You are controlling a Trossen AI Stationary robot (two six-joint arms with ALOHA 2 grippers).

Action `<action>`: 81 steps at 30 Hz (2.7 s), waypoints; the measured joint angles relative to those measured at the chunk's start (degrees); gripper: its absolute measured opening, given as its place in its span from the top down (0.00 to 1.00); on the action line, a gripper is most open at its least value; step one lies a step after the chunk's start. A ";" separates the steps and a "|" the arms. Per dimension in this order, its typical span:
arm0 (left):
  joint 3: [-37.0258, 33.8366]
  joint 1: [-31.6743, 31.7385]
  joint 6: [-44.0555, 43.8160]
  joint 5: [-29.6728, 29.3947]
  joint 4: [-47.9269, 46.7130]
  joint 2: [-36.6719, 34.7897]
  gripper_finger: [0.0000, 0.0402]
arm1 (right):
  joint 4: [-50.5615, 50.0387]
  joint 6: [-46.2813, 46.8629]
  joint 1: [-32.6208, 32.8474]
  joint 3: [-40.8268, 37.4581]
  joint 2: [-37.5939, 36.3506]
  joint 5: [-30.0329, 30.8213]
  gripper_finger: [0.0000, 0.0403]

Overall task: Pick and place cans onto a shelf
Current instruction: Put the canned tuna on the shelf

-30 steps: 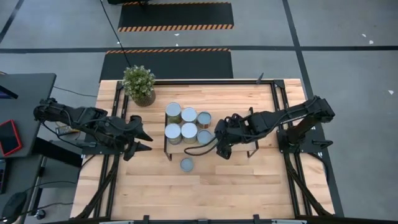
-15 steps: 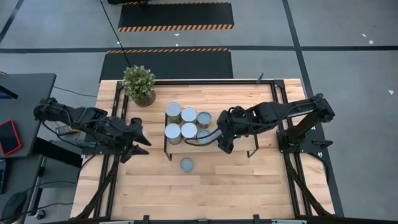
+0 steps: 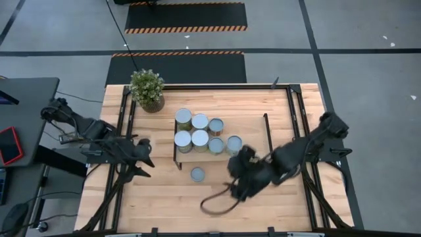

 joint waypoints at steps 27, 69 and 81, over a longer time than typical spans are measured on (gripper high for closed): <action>-2.77 -8.71 -3.59 2.73 0.47 3.91 0.52 | 32.38 15.28 -0.04 -1.20 33.18 4.74 0.05; -2.80 -9.96 -6.10 3.32 -2.24 3.91 0.52 | 44.27 10.40 -8.06 -7.38 35.03 16.74 0.02; -2.80 -9.94 -6.04 3.30 -2.61 3.92 0.52 | 45.48 7.23 -8.17 -9.18 35.01 12.65 0.22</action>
